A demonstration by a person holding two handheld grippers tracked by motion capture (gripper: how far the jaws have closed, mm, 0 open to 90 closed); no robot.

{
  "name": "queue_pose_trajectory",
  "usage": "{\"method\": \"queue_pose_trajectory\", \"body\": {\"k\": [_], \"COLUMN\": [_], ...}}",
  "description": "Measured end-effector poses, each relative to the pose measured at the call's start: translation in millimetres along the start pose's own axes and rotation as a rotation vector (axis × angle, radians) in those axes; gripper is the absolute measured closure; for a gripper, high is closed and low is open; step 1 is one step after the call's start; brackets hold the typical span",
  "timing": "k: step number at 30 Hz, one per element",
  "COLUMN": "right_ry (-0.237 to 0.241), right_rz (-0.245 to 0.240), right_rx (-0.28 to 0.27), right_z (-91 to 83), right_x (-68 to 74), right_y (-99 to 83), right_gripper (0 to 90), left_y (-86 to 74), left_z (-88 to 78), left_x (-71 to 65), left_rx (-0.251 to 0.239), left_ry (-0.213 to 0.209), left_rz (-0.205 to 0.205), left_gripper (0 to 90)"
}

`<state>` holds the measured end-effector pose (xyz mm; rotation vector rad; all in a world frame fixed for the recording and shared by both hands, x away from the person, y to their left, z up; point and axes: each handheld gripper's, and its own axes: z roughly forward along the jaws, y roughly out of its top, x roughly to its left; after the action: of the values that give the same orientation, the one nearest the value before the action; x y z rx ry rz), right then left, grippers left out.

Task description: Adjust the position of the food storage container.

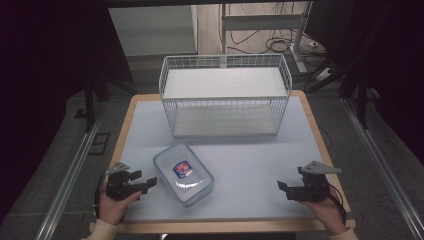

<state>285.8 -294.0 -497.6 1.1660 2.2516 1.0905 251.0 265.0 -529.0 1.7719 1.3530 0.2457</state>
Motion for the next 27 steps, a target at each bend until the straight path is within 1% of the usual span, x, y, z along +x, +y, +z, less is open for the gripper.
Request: {"method": "queue_pose_trajectory", "body": {"k": [3, 5, 7, 9, 11, 12, 13, 14, 15, 16, 17, 18, 19, 20, 22, 24, 25, 26, 27], "right_ry": [0.004, 0.012, 0.011, 0.018, 0.014, 0.015, 0.017, 0.015, 0.015, 0.016, 0.017, 0.017, 0.017, 0.017, 0.014, 0.012, 0.011, 0.01, 0.01], "right_rz": [-0.001, -0.005, -0.004, 0.001, 0.0, -0.002, -0.003, -0.006, -0.006, -0.007, -0.012, -0.012, -0.015, -0.015, -0.015, -0.009, -0.009, -0.012, -0.012], "right_rx": [-0.006, -0.012, -0.019, -0.027, -0.032, -0.032, -0.032, -0.031, -0.031, -0.027, -0.025, -0.025, -0.031, -0.031, -0.041, -0.039, -0.033, -0.03, -0.03], "right_z": [0.0, 0.2, 0.1, 0.0, 0.6, 1.2, 1.8, 2.3, 2.3, 2.7, 2.9, 2.9, 1.4, 1.4, -0.7, -1.4, -1.2, -0.8, -0.8], "right_x": [0.0, 1.6, 2.9, 3.3, 3.7, 3.8, 4.0, 4.4, 4.4, 4.7, 4.9, 4.9, 4.9, 4.9, 5.1, 4.8, 5.1, 5.5, 5.5], "right_y": [0.5, 1.3, 3.0, 5.5, 7.1, 7.3, 7.2, 6.4, 6.4, 5.5, 4.5, 4.5, 5.0, 5.0, 5.5, 4.4, 3.1, 2.7, 2.7], "right_gripper": [7.3, 8.3, 8.5, 8.9, 9.5, 9.7, 9.9, 10.0, 10.0, 10.1, 10.1, 10.1, 10.3, 10.3, 10.8, 11.1, 11.3, 11.5, 11.5], "left_y": [-0.4, -0.7, -0.9, -1.8, -2.2, -2.2, -1.9, -1.9, -1.2, -0.2, 2.0, 2.0, 2.7, 2.7, 1.3, -1.2, -3.7, -4.6, -4.6], "left_z": [-0.9, -2.3, -4.2, -6.8, -9.7, -11.2, -12.8, -12.8, -14.5, -16.1, -18.7, -18.7, -20.0, -20.0, -19.4, -18.1, -16.5, -15.3, -15.3], "left_x": [-0.6, -1.0, -0.8, -0.9, -0.9, -1.1, -1.5, -1.5, -2.7, -4.3, -9.3, -9.3, -16.9, -16.9, -25.6, -33.9, -41.1, -44.1, -44.1], "left_rx": [0.0, 0.008, 0.005, 0.006, 0.008, 0.012, 0.016, 0.016, 0.016, 0.019, 0.026, 0.026, 0.039, 0.039, 0.057, 0.077, 0.092, 0.098, 0.098], "left_ry": [0.0, 0.005, -0.001, -0.007, -0.014, -0.019, -0.022, -0.022, -0.024, -0.027, -0.041, -0.041, -0.055, -0.055, -0.075, -0.108, -0.136, -0.143, -0.143], "left_rz": [-0.011, -0.027, -0.033, -0.028, -0.018, -0.01, -0.002, -0.002, 0.008, 0.021, 0.048, 0.048, 0.078, 0.078, 0.114, 0.137, 0.159, 0.167, 0.167], "left_gripper": [23.4, 24.8, 26.1, 28.9, 35.3, 41.4, 49.0, 58.0, 58.0, 66.7, 77.3, 81.5, 84.6, 86.8, 88.6, 89.7, 89.9, 89.9, 89.8]}}
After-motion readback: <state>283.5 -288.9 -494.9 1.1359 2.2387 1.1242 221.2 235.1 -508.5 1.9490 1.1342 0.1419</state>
